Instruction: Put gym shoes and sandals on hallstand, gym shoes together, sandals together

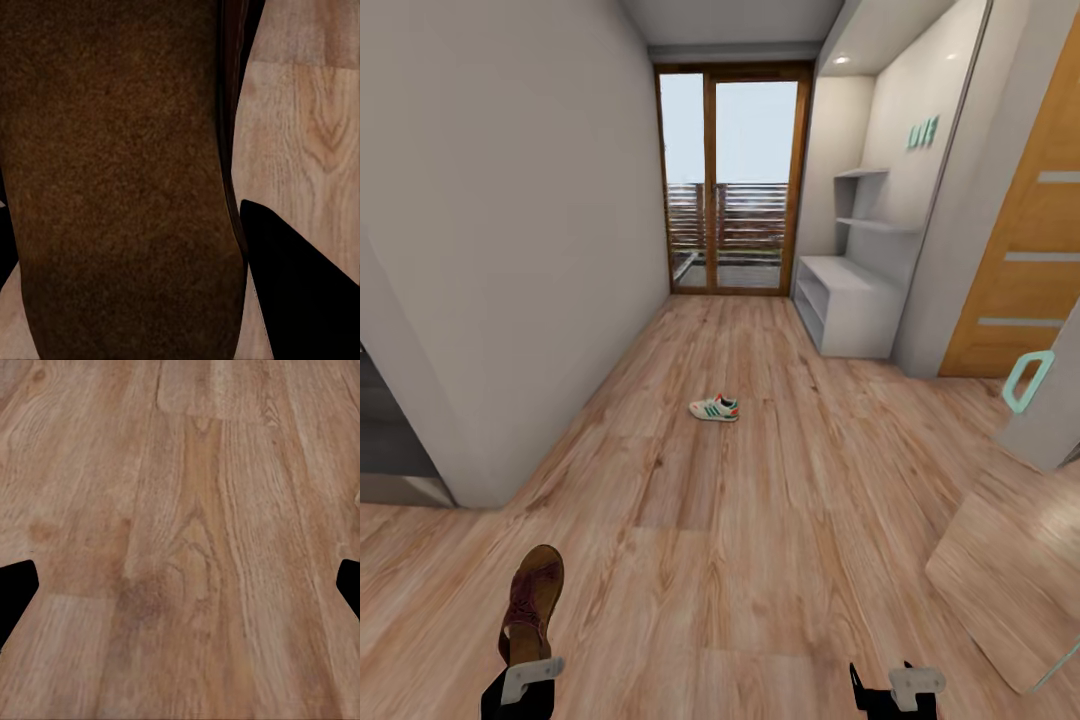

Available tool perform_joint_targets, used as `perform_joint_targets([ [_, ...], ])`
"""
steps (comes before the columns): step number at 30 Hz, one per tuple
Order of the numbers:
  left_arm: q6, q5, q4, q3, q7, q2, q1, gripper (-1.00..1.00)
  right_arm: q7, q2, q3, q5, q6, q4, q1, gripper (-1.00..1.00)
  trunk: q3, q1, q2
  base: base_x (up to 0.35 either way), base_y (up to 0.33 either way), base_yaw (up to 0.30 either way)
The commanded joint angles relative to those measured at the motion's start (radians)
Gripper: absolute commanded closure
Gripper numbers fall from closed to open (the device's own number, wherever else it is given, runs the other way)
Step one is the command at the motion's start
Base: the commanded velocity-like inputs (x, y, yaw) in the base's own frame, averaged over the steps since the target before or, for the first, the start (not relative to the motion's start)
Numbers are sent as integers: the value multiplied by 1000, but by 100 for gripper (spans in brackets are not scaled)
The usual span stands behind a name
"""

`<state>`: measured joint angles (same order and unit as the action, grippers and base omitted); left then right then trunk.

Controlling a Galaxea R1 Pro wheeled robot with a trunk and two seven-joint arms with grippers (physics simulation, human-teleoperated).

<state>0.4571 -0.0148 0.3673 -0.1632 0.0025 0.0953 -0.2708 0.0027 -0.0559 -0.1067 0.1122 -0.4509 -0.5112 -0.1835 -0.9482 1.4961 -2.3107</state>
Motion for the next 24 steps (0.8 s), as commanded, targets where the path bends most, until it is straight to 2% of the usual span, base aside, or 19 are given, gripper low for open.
perform_joint_targets([
  [1, 3, -4, -1, -3, 1, 0, -1, 100, 0, 1, -5, 10, -3, 1, -1, -100, -1, 0, 0, 338, 0, 0],
  [24, 3, -4, -1, -3, 1, 0, -1, 100, 0, 1, -4, 10, -3, 0, -1, -100, -1, 0, 0, 338, 0, 0],
])
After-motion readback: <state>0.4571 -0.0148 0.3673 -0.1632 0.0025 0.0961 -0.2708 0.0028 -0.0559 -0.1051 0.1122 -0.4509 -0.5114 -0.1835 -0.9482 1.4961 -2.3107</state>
